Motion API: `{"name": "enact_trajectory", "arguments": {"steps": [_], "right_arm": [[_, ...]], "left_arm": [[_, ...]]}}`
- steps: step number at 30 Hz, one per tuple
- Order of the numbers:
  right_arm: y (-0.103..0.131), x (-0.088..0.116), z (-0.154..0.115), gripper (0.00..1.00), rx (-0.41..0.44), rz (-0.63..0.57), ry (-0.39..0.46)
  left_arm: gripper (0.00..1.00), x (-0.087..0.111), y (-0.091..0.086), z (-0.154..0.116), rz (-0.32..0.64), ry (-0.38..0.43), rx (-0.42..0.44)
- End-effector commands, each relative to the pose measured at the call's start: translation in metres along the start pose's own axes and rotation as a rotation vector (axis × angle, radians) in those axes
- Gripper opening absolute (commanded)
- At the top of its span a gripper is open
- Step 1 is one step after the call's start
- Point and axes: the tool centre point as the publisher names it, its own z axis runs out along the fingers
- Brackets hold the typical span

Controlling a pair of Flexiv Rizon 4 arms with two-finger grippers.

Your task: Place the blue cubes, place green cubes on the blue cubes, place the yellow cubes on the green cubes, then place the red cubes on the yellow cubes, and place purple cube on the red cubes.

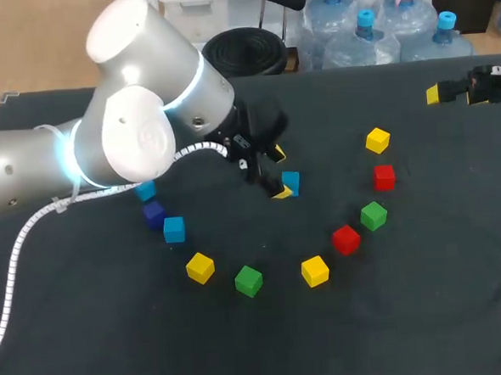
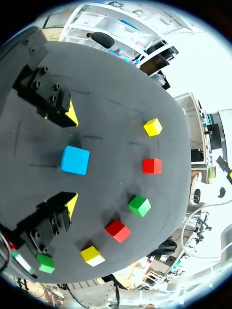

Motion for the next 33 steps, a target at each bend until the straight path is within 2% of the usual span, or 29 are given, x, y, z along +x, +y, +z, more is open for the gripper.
{"name": "enact_trajectory", "arguments": {"steps": [1,4,6,8,10,12,16,20,24,33], "right_arm": [[0.000,0.000,0.000,1.00,0.002,0.000,0.000],[0.000,0.000,0.000,1.00,0.002,0.000,0.000],[0.000,0.000,0.000,1.00,0.002,0.000,0.000],[0.000,0.000,0.000,1.00,0.002,0.000,0.000],[0.000,0.000,0.000,1.00,0.002,0.000,0.000],[0.000,0.000,0.000,1.00,0.002,0.000,0.000],[0.000,0.000,0.000,1.00,0.002,0.000,0.000],[0.000,0.000,0.000,1.00,0.002,0.000,0.000],[0.000,0.000,0.000,1.00,0.002,0.000,0.000],[0.000,0.000,0.000,1.00,0.002,0.000,0.000]], "left_arm": [[0.81,-0.002,0.006,0.008,0.008,-0.003,0.019],[0.65,-0.001,0.007,0.010,0.006,-0.007,0.025],[0.64,-0.001,0.007,0.012,0.005,-0.008,0.027],[0.74,-0.001,0.007,0.013,0.006,-0.009,0.032],[0.76,0.001,0.008,0.015,0.005,-0.012,0.036],[0.64,0.002,0.008,0.017,0.002,-0.013,0.041],[0.57,0.004,0.008,0.017,0.000,-0.016,0.044],[0.39,0.005,0.008,0.018,0.001,-0.022,0.047],[0.00,0.005,0.008,0.018,0.004,-0.025,0.050],[0.00,0.011,0.006,0.012,-0.002,-0.020,0.046]]}}
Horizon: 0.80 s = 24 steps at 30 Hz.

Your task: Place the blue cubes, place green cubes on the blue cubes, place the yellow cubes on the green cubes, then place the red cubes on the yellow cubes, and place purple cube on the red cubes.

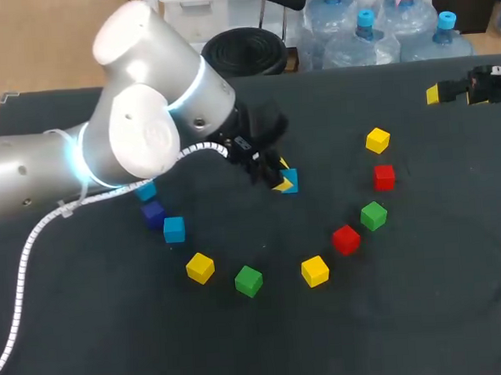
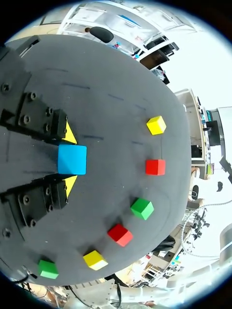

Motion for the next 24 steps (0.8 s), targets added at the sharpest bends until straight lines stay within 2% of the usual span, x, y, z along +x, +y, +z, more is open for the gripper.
{"name": "enact_trajectory", "arguments": {"steps": [1,13,24], "right_arm": [[0.000,0.000,0.000,1.00,0.002,0.000,0.000],[0.000,0.000,0.000,1.00,0.002,0.000,0.000],[0.000,0.000,0.000,1.00,0.002,0.000,0.000]], "left_arm": [[0.00,0.005,-0.001,-0.004,-0.003,0.001,-0.002],[0.00,0.017,-0.002,-0.019,-0.031,0.007,-0.037],[0.00,0.023,-0.006,-0.021,-0.046,0.019,-0.045]]}}
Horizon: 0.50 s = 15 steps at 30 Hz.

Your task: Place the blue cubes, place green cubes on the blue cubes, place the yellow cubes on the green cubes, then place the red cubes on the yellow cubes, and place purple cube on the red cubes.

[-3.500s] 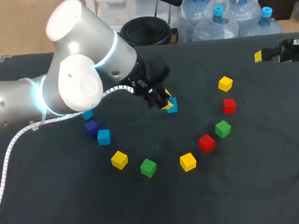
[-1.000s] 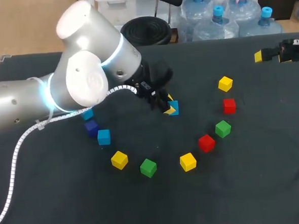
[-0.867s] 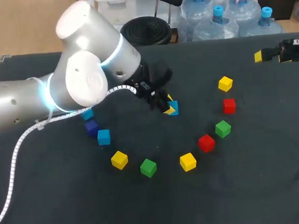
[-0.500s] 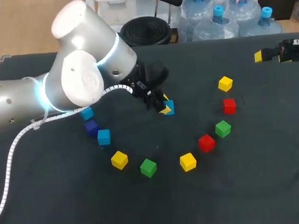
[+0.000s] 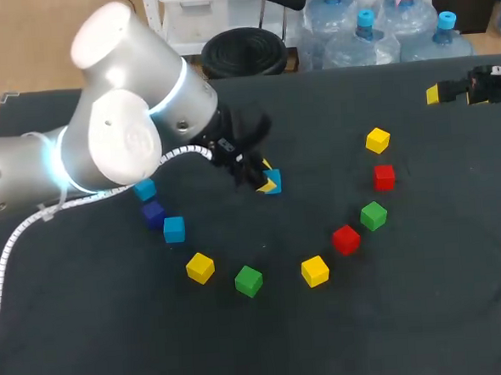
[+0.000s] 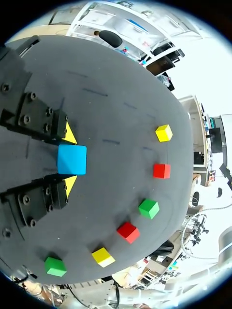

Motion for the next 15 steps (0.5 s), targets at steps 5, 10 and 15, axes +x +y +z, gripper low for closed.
{"name": "enact_trajectory", "arguments": {"steps": [5,10,15], "right_arm": [[0.0005,0.0000,0.0002,1.00,0.002,0.000,0.000],[0.0005,0.0000,0.0002,1.00,0.002,0.000,0.000],[0.0005,0.0000,0.0002,1.00,0.002,0.000,0.000]], "left_arm": [[0.00,0.0032,-0.0010,-0.0033,-0.006,0.003,-0.009],[0.00,0.0037,-0.0010,-0.0036,-0.009,0.004,-0.011],[0.00,0.0061,-0.0009,-0.0032,-0.013,0.008,-0.009]]}}
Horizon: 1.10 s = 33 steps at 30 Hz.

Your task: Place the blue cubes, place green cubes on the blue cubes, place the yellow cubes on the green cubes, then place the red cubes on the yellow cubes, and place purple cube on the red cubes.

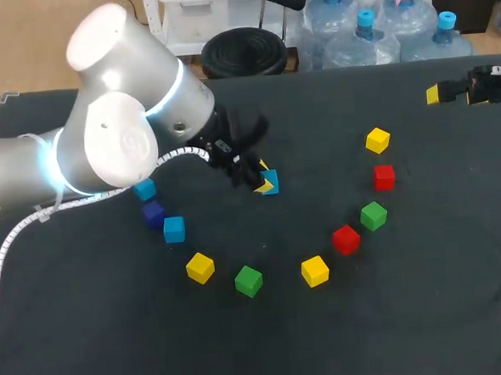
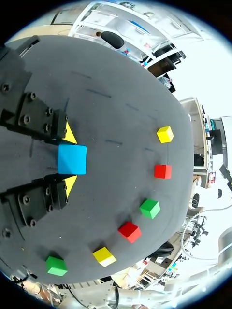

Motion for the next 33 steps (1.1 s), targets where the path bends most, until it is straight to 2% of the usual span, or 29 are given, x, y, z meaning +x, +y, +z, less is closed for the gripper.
{"name": "enact_trajectory", "arguments": {"steps": [1,33], "right_arm": [[0.0005,0.0000,0.0002,1.00,0.002,0.000,0.000],[0.0005,0.0000,0.0002,1.00,0.002,0.000,0.000]], "left_arm": [[0.00,0.0018,0.0000,-0.0004,-0.003,0.003,0.000],[0.00,0.0089,0.0040,-0.0004,-0.014,0.015,0.000]]}}
